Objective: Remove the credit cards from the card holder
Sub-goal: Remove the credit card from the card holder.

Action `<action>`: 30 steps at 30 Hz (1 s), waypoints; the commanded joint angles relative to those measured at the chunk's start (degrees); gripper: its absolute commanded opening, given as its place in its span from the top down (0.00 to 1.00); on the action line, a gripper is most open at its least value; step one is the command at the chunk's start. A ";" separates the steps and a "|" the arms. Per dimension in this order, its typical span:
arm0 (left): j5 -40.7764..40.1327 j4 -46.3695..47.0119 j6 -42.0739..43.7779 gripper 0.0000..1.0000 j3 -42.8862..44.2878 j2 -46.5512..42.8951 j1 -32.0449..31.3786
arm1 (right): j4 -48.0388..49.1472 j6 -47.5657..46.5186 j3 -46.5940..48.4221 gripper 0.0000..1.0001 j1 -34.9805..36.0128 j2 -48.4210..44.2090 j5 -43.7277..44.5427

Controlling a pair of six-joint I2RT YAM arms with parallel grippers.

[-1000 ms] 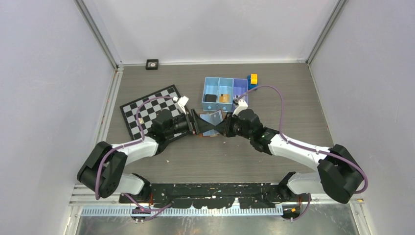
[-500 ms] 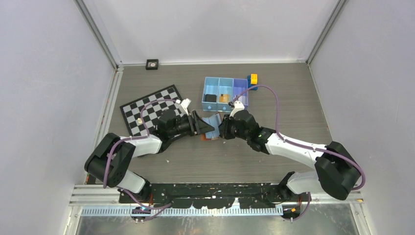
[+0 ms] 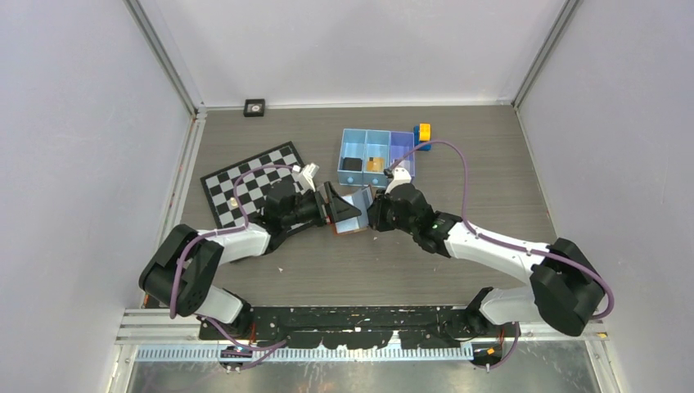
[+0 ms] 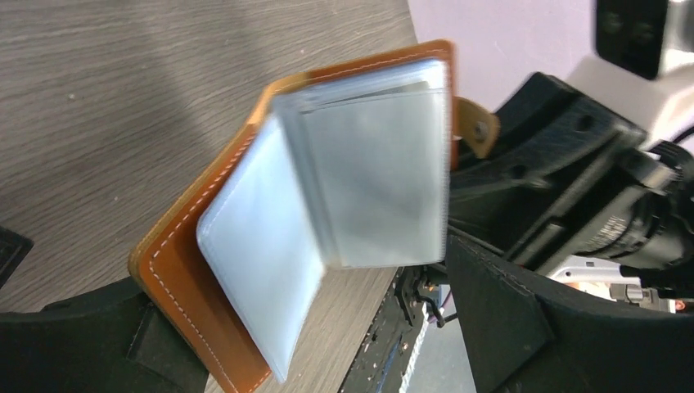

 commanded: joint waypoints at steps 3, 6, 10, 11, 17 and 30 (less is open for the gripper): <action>3.12 11.60 -2.05 0.00 -1.25 -1.98 -0.08 | -1.67 -0.72 4.99 0.96 0.61 3.21 2.50; 3.15 9.18 -1.40 0.00 -0.23 -1.66 -0.08 | -1.65 -1.16 5.55 0.96 1.35 3.92 2.01; 1.77 5.41 -1.11 0.00 0.97 0.04 -0.08 | -2.24 -3.16 7.05 0.95 4.68 5.42 3.91; 1.51 3.97 -0.98 0.00 1.54 0.45 -0.08 | -2.73 -3.86 7.52 0.95 5.84 5.76 5.22; 0.55 1.59 -0.65 0.00 2.29 1.44 -0.08 | -5.17 -6.56 9.44 0.96 10.21 6.51 13.33; 3.70 7.79 -4.63 0.64 0.24 3.16 3.52 | 3.07 -3.24 2.99 0.97 7.59 -0.51 8.04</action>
